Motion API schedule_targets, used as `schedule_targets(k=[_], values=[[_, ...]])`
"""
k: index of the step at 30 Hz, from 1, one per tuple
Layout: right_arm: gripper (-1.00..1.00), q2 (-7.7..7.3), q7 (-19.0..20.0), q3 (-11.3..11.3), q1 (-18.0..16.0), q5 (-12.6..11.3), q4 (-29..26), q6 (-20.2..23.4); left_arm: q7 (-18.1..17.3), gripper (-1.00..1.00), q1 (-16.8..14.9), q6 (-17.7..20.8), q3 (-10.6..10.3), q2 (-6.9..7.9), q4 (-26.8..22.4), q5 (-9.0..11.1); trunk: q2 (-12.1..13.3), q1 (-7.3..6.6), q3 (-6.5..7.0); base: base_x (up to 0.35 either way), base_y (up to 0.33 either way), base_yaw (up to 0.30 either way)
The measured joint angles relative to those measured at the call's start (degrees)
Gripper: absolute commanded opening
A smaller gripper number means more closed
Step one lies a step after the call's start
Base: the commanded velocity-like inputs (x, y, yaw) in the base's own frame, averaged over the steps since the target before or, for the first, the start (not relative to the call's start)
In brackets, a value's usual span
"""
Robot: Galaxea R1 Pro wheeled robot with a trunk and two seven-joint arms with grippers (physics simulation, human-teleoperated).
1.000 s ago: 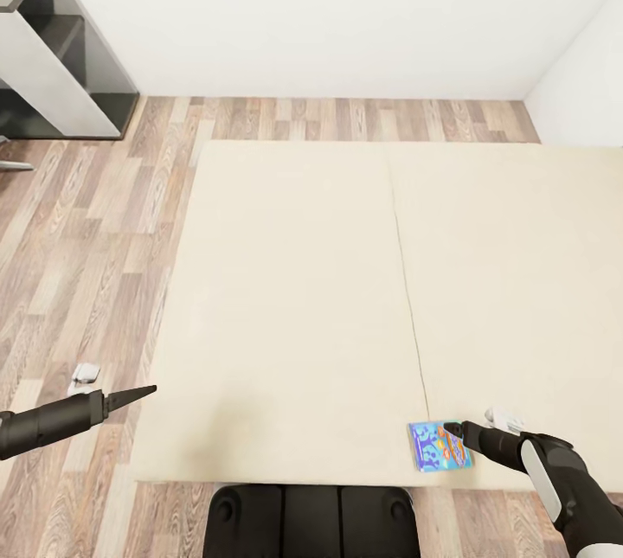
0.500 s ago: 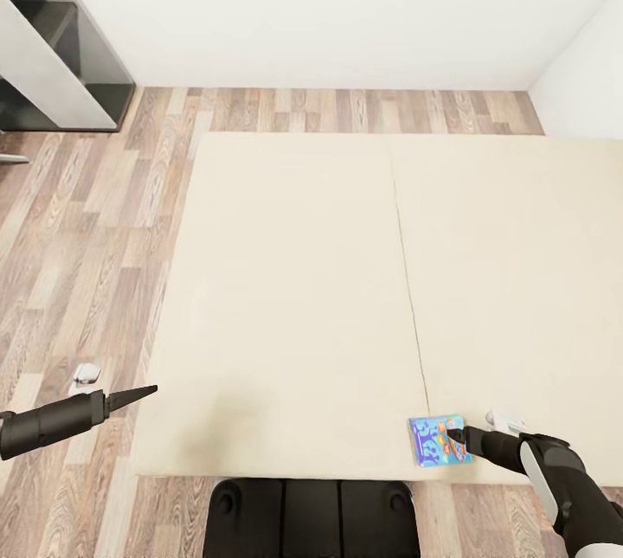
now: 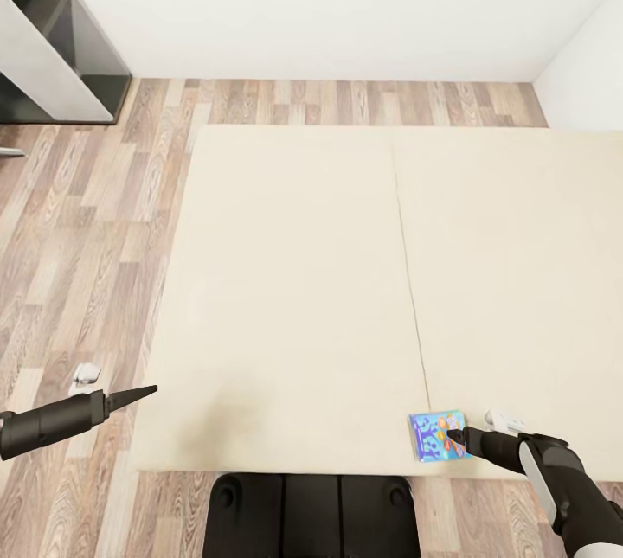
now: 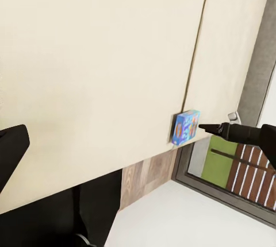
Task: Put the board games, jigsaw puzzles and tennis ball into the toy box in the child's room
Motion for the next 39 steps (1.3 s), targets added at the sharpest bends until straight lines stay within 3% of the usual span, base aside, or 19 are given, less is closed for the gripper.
schedule_targets(k=[10,26,39], values=[[1.0,0.09,0.0,0.4,0.0,0.1,-0.2,0.0,0.0,1.0,0.0,0.0,0.0,0.07,0.0,0.0,0.0,0.0,-0.32,0.0,0.0,0.0],[1.0,0.13,0.0,5.8,-1.0,0.2,-0.2,-3.1,0.0,1.0,0.0,0.0,0.0,0.16,0.0,0.0,0.0,0.0,-0.36,0.0,0.0,0.0],[1.0,0.25,-0.3,6.6,-1.5,0.3,0.0,-3.5,0.0,1.0,0.0,0.0,0.0,0.16,0.0,0.0,0.0,0.0,-0.59,0.0,0.0,0.0]])
